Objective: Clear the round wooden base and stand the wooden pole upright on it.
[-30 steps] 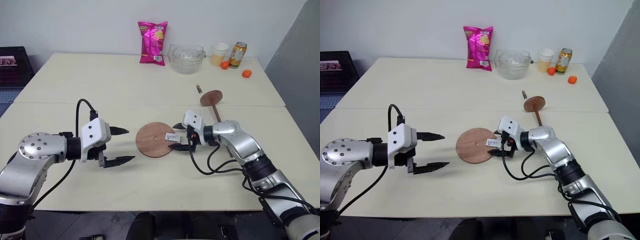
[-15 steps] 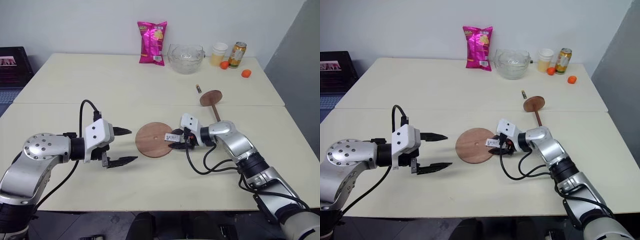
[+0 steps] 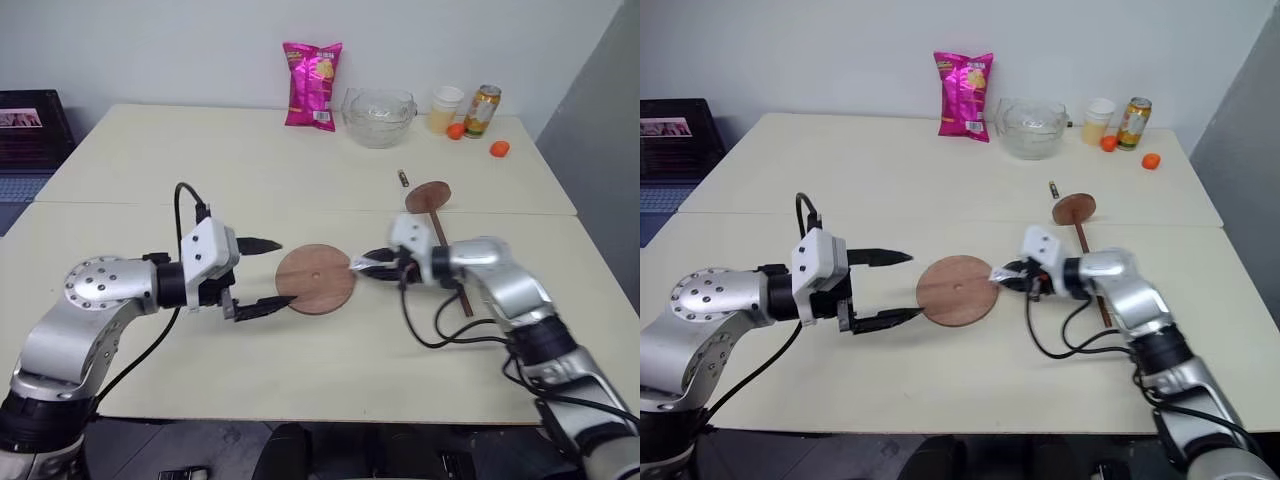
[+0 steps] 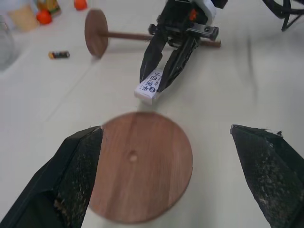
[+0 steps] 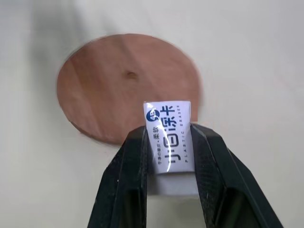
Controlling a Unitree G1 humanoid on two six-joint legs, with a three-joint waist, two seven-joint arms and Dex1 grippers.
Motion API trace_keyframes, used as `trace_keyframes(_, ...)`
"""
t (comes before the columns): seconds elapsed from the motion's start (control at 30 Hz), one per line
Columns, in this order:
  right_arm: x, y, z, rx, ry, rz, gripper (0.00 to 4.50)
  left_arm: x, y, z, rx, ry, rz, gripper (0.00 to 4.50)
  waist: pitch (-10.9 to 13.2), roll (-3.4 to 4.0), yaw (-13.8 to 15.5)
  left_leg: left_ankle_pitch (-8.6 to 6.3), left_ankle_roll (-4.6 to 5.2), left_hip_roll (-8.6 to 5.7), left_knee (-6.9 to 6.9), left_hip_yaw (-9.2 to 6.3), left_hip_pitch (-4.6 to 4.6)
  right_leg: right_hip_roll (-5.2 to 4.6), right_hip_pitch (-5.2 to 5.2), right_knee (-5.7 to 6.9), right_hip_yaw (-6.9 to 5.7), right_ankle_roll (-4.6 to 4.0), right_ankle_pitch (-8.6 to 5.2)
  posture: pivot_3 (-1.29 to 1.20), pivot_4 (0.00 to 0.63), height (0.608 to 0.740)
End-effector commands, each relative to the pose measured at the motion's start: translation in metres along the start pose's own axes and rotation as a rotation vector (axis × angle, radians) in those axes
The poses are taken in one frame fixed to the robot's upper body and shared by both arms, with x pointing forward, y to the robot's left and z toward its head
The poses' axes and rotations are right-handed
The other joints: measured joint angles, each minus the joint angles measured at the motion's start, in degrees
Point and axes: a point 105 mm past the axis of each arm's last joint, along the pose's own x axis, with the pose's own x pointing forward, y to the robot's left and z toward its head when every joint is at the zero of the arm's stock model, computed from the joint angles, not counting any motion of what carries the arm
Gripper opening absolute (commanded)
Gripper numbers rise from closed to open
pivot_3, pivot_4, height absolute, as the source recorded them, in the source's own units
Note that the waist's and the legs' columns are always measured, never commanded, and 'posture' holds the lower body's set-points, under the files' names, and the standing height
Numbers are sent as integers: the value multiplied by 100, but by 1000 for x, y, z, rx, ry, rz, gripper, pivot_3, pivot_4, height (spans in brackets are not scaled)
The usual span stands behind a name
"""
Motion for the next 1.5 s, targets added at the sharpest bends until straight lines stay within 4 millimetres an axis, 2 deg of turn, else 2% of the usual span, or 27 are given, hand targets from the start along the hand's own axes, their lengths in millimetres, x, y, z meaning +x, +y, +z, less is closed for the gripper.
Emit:
trace_keyframes(0.03,-44,-28,9,40,-52,-213,970,18,-2,22,26,-100,-35,4500,0,0,-15,0,0,1,0,0,1,2,0,1,0,0,0,0,150,740)
trace_keyframes(0.1,-84,-54,-7,127,-40,-437,969,37,-4,34,25,-174,-81,4500,1,1,-2,0,0,1,-1,-1,0,3,0,5,-1,0,0,0,150,740)
trace_keyframes(0.2,-114,-68,-30,186,18,-618,969,56,-7,44,31,-232,-132,4500,1,1,19,1,0,-2,4,0,-3,2,4,3,1,0,0,0,150,740)
trace_keyframes(0.4,-144,-84,-71,297,127,-844,969,86,-9,57,51,-289,-187,4500,-1,3,-77,2,-1,4,-2,22,12,7,3,10,21,0,1,0,150,740)
trace_keyframes(0.47,-156,-93,-93,364,181,-944,969,94,-11,60,63,-297,-212,4500,-2,4,-95,2,-1,5,-2,24,15,9,4,11,23,0,1,0,150,740)
trace_keyframes(0.53,-159,-95,-108,414,214,-985,969,98,-12,59,69,-293,-227,4500,-2,5,-95,3,-1,4,-2,24,13,9,3,11,23,0,1,0,150,740)
trace_keyframes(0.67,-159,-95,-115,420,223,-1007,969,97,-13,55,75,-278,-241,4500,-2,6,-112,4,-4,5,-3,33,11,9,2,4,28,0,0,0,150,740)
trace_keyframes(0.7,-160,-95,-116,419,223,-1017,1319,96,-13,53,74,-275,-241,4500,-2,6,-114,5,-5,5,-3,35,11,9,2,4,31,1,0,0,150,740)
trace_keyframes(0.73,-160,-95,-116,424,218,-1027,1319,96,-12,53,72,-273,-238,4500,-2,6,-115,4,-5,5,-2,37,11,8,1,4,32,1,0,0,150,740)
trace_keyframes(0.77,-161,-96,-115,429,207,-1036,1698,95,-12,52,71,-273,-235,4500,-2,6,-114,4,-4,5,-2,37,11,8,1,4,32,1,0,0,150,740)
trace_keyframes(0.83,-163,-96,-111,423,192,-1037,2050,95,-12,53,69,-275,-231,4500,-2,6,-110,4,-4,4,0,36,11,7,2,5,32,2,1,0,150,740)
trace_keyframes(1.03,-167,-94,-94,379,157,-1007,3639,94,-11,53,61,-274,-222,4500,-2,6,-111,4,-4,4,-1,35,10,7,2,4,31,2,1,0,150,740)
trace_keyframes(1.17,-165,-90,-71,323,125,-942,4458,90,-7,53,50,-276,-204,4500,-2,7,-109,4,-3,3,-1,35,10,7,2,4,31,3,1,0,150,740)
trace_keyframes(1.3,-157,-86,-48,266,118,-859,4484,86,-7,50,47,-259,-200,4500,-2,7,-114,3,-2,4,-1,34,11,7,2,4,31,3,1,0,150,740)
trace_keyframes(1.37,-140,-78,-31,208,113,-742,4484,80,-7,41,58,-210,-185,4500,-2,7,-122,3,-2,4,-1,33,11,7,2,3,30,3,1,0,150,740)
trace_keyframes(1.5,-115,-63,-12,205,73,-596,4484,65,-4,23,46,-120,-163,4500,-2,7,-159,2,-1,4,-3,27,11,8,2,3,27,4,0,0,150,740)
